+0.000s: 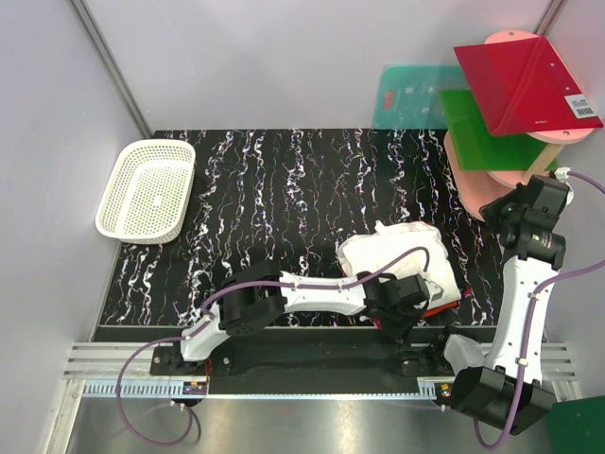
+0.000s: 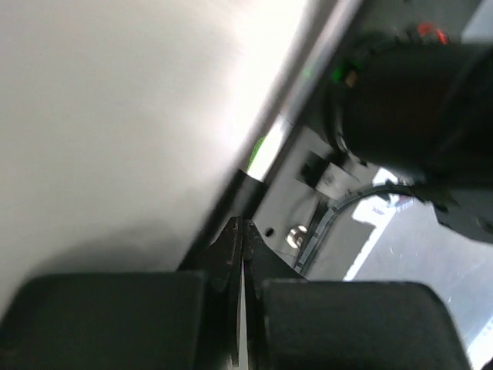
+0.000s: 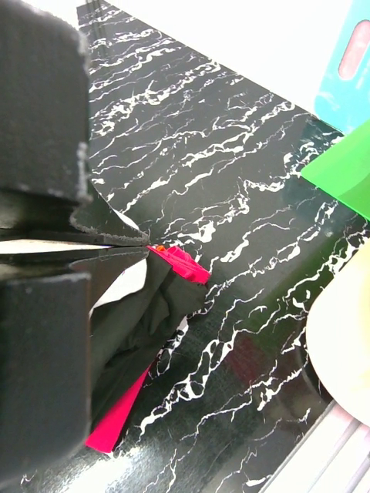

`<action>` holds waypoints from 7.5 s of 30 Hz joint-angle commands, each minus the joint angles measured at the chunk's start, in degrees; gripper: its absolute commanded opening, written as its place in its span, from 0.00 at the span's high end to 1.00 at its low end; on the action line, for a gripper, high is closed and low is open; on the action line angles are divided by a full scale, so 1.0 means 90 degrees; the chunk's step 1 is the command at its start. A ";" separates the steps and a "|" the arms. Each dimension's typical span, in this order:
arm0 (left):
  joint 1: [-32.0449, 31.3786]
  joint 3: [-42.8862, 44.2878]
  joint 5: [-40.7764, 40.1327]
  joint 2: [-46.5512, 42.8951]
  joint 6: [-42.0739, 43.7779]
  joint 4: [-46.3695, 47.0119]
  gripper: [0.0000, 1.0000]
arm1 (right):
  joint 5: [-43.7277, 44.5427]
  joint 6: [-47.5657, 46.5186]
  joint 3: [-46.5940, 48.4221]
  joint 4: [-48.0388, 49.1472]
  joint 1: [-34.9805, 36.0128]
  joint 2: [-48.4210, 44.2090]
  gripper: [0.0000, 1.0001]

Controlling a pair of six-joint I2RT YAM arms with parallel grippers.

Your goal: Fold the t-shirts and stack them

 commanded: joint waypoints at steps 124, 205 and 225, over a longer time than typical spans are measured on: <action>0.3139 -0.2643 -0.1842 -0.2867 0.0013 -0.0145 0.01 | -0.3732 0.0152 -0.2208 0.2048 0.0347 -0.0412 1.00; 0.3178 -0.0952 0.1606 -0.0347 -0.1169 0.2110 1.00 | -0.3390 -0.0161 -0.1973 0.4586 0.1519 0.3991 1.00; 0.2193 -0.1004 -0.1098 -0.3229 0.0793 0.0394 0.94 | -0.1781 -0.0658 -0.1270 0.2527 0.1792 -0.0002 1.00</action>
